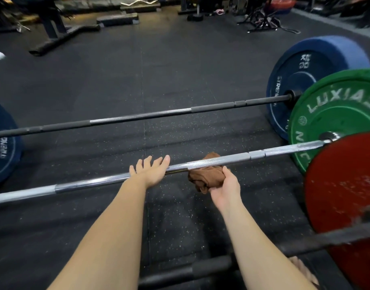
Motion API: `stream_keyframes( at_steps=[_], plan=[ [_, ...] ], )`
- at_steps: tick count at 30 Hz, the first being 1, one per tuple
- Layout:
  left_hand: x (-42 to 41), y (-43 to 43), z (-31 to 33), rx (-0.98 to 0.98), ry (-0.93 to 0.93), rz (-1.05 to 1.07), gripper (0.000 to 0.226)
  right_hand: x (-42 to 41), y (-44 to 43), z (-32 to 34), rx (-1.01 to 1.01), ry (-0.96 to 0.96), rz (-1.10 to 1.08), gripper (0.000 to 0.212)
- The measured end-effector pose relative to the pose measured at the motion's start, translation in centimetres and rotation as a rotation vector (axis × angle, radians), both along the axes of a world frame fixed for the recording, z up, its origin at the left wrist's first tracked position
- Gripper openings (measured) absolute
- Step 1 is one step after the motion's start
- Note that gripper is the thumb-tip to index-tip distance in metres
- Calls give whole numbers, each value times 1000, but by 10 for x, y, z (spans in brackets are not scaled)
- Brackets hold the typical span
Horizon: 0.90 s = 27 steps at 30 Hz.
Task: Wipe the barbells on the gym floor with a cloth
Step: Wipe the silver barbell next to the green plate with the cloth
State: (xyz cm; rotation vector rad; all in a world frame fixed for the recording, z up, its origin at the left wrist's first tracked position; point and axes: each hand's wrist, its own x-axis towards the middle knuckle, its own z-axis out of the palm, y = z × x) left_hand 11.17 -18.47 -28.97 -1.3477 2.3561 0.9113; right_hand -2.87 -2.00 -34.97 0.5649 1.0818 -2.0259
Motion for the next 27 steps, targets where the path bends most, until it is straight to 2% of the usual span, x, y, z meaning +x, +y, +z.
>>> stream_keyframes(
  at_steps=[5,8,13,20,24,27],
  plan=[
    [-1,0,-1,-21,-7,-10,70,15,-11,9,115,83,122,31],
    [0,-3,-4,-27,-3,-13,70,31,-17,14,112,130,214,26],
    [2,0,-2,-27,28,-6,69,31,-9,23,79,110,130,20],
    [5,2,-1,-5,48,1,76,-17,19,23,193,174,-7,24],
    [4,2,-2,1,46,10,77,-29,24,17,238,250,31,30],
    [2,3,-4,-41,22,9,78,-10,14,9,290,341,160,23]
  ],
)
